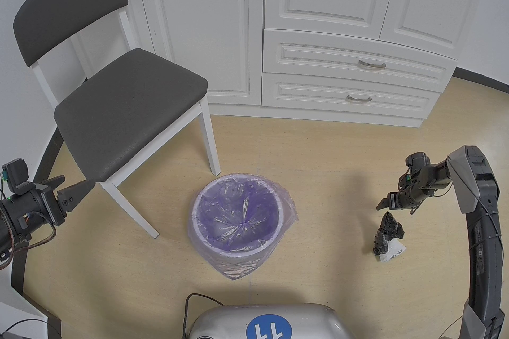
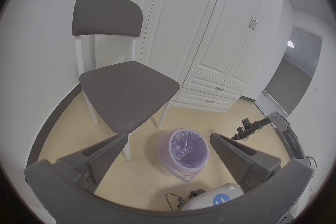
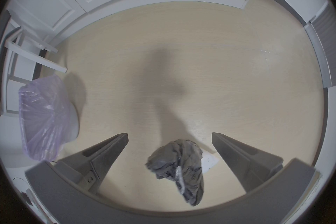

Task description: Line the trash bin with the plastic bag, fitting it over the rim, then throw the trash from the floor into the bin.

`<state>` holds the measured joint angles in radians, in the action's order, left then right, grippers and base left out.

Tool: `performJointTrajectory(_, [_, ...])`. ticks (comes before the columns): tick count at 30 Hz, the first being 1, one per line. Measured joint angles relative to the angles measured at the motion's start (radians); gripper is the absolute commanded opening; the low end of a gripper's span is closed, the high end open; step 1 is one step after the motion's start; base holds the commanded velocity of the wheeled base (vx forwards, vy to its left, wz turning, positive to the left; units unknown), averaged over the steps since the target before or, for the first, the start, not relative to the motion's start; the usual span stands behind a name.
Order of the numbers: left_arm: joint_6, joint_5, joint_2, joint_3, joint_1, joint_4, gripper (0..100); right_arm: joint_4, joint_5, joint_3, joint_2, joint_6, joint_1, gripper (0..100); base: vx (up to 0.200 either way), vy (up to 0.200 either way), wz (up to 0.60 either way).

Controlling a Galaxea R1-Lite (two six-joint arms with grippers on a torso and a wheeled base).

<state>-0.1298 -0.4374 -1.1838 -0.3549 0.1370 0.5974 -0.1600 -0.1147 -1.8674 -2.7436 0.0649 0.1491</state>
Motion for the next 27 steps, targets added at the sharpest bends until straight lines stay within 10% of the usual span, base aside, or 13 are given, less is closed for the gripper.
performJointTrajectory(12, [0.001, 0.013, -0.037, 0.007, -0.005, 0.001, 100, -0.218, 0.04, -0.13, -0.116, 0.056, 0.006, 100, 0.0, 0.0, 0.0])
performJointTrajectory(13, [0.001, 0.013, -0.039, 0.007, -0.005, 0.002, 100, -0.219, 0.04, -0.13, -0.118, 0.056, 0.002, 0, 0.0, 0.0, 0.0])
performJointTrajectory(27, [0.001, 0.013, -0.04, 0.014, -0.007, 0.007, 100, -0.213, 0.045, -0.133, -0.131, -0.071, -0.005, 0, 0.0, 0.0, 0.0])
